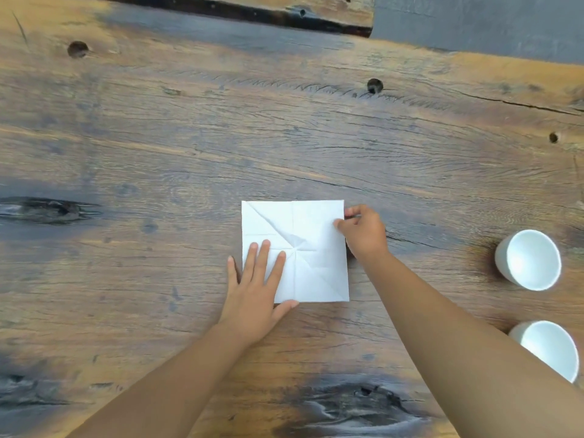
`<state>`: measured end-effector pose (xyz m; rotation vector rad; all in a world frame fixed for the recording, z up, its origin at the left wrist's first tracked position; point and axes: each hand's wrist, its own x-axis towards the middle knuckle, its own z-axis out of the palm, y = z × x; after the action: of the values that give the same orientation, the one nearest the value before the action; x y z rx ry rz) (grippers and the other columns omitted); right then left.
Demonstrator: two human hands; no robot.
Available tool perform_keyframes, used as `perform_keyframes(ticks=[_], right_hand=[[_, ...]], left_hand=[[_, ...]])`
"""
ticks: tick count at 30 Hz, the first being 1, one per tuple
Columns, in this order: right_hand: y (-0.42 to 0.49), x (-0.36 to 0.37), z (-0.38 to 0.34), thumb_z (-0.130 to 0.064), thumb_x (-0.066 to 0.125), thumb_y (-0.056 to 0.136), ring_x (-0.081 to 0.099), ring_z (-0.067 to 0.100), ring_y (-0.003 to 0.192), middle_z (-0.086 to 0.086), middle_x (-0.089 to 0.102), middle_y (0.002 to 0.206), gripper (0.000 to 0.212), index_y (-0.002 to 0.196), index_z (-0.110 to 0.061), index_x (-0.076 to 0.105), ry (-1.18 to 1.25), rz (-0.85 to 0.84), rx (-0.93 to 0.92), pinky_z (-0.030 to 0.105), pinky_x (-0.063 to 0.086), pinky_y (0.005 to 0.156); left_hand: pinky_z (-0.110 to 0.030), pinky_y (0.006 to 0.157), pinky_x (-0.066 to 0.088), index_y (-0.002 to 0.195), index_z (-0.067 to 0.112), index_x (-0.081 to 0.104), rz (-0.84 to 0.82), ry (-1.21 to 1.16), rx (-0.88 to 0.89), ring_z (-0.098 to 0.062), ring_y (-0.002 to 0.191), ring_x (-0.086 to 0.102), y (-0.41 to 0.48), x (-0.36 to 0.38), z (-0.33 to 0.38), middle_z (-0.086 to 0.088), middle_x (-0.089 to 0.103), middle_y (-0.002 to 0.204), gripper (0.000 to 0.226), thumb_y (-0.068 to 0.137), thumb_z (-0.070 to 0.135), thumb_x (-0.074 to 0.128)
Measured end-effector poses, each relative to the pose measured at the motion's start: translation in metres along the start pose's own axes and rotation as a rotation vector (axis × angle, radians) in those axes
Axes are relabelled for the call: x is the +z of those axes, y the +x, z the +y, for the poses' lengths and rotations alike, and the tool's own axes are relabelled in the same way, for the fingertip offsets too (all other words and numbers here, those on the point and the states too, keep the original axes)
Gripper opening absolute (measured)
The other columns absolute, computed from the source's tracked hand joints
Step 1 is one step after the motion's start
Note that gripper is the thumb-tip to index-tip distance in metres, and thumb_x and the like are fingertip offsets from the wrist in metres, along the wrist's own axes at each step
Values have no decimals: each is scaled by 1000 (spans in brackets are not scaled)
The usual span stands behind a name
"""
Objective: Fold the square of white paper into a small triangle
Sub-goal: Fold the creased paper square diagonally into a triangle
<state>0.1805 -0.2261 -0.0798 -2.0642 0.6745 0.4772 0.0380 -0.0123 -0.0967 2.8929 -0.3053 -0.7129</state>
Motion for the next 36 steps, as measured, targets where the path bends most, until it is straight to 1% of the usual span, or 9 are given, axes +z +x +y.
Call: perform_keyframes(ticks=[6, 10, 14, 20, 23, 26, 29, 32, 36], right_hand=[[8, -7, -2, -12, 70, 85, 45, 13, 58, -4, 53, 65, 15, 77, -17, 59, 5, 45, -50, 26, 37, 56], [2, -8, -5, -13, 68, 87, 45, 8, 55, -9, 53, 64, 25, 70, -23, 53, -11, 69, -87, 15, 36, 47], [-15, -6, -8, -15, 66, 88, 53, 7, 63, -9, 59, 70, 21, 72, -25, 55, -8, 90, -163, 22, 41, 59], [-54, 0, -6, -19, 63, 90, 63, 13, 80, -6, 67, 83, 12, 80, -24, 59, -91, 90, -370, 30, 49, 70], [-75, 3, 1, -12, 63, 89, 60, 6, 86, -8, 67, 89, 8, 86, -20, 63, -120, 45, -512, 25, 50, 79], [-95, 4, 10, -7, 62, 89, 60, 9, 93, -6, 66, 96, 11, 93, -17, 64, -181, -32, -638, 24, 51, 86], [-111, 8, 19, -4, 64, 87, 62, 19, 97, -1, 66, 100, 11, 96, -12, 64, -273, -95, -738, 37, 53, 85], [-123, 16, 23, -6, 65, 87, 60, 22, 97, 0, 65, 99, 9, 93, -11, 63, -361, -132, -843, 36, 50, 82], [-127, 31, 32, -6, 64, 85, 59, 26, 100, 3, 65, 101, 8, 91, -10, 62, -483, -187, -916, 37, 49, 86]], left_hand=[[-69, 117, 0, 159, 22, -1, 17, 1, -4, -33, 151, -20, 31, -3, 16, -14, -16, 165, 85, 93, 71, 22], [-67, 118, 1, 159, 23, 0, 37, 5, 7, -32, 152, -18, 30, 1, 13, -11, -16, 165, 82, 95, 69, 21], [-65, 119, -5, 157, 24, -12, 46, -27, 39, -28, 150, -26, 27, -3, 7, -8, -26, 164, 87, 93, 71, 23], [-67, 118, 7, 159, 25, 1, 47, -23, 122, -26, 153, -13, -15, 3, -20, -4, -11, 168, 77, 98, 62, 29], [-69, 113, 23, 159, 22, 14, 23, 32, 146, -30, 154, 3, -37, 11, -29, -5, 4, 168, 73, 98, 58, 31], [-70, 113, 23, 158, 21, 21, 36, 41, 123, -32, 153, 9, -43, 12, -31, -6, 10, 167, 71, 97, 57, 31], [-70, 114, 18, 159, 24, 16, 38, 42, 123, -33, 154, 7, -50, 16, -32, -4, 7, 168, 71, 98, 56, 31], [-70, 114, 18, 159, 25, 11, 43, 71, 132, -33, 154, 6, -59, 23, -35, -4, 5, 168, 71, 99, 57, 31], [-71, 113, 20, 158, 26, 19, 60, 74, 135, -32, 153, 10, -72, 31, -41, -4, 11, 167, 69, 98, 56, 34]])
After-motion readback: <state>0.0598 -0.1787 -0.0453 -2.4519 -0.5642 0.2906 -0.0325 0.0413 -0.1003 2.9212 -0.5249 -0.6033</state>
